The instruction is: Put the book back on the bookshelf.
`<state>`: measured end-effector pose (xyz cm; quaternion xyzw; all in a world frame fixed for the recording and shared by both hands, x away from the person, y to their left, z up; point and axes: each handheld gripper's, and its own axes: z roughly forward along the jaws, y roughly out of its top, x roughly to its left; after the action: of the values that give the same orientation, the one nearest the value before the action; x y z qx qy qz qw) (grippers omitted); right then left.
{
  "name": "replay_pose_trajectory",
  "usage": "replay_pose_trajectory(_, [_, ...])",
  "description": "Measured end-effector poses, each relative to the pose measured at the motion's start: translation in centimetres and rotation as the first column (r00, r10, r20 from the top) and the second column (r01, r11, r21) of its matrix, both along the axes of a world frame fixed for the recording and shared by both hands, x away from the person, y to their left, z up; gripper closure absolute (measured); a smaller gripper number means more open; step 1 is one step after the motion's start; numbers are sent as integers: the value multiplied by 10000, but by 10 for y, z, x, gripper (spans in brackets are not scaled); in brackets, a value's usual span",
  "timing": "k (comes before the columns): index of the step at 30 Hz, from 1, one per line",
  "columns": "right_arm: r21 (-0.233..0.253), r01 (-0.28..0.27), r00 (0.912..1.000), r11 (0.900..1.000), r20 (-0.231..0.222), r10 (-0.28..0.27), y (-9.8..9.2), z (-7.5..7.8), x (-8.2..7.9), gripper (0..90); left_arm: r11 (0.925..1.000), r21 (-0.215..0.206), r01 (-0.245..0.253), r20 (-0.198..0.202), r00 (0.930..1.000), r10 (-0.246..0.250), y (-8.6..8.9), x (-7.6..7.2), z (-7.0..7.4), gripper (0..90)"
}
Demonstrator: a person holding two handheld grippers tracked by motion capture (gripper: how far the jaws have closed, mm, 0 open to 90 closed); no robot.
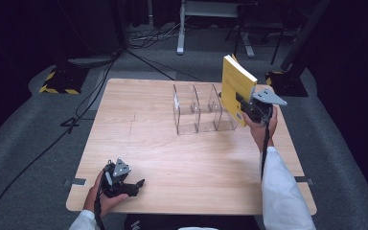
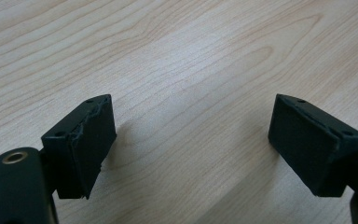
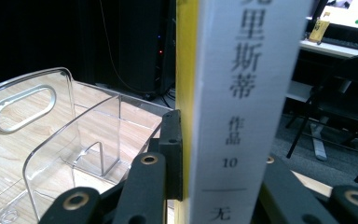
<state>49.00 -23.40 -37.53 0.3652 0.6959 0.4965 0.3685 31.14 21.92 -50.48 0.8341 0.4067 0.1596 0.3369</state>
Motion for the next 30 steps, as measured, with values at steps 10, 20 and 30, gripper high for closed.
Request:
replay_pose_trajectory(10, [0,78,9998,10000,-175,-78,11,-8,13,761,10000,-18,-1,-1,10000,1,0,0,0,154])
replay_pose_trajectory(20, [102,355,9988,9993,-328,-352,16,-21,24,761,10000,-1,-17,16,10000,17,0,-1,0,161])
replay_pose_trajectory(30, [185,308,9985,9994,-459,-299,24,-32,27,761,10000,8,-30,38,10000,30,-1,-1,0,161])
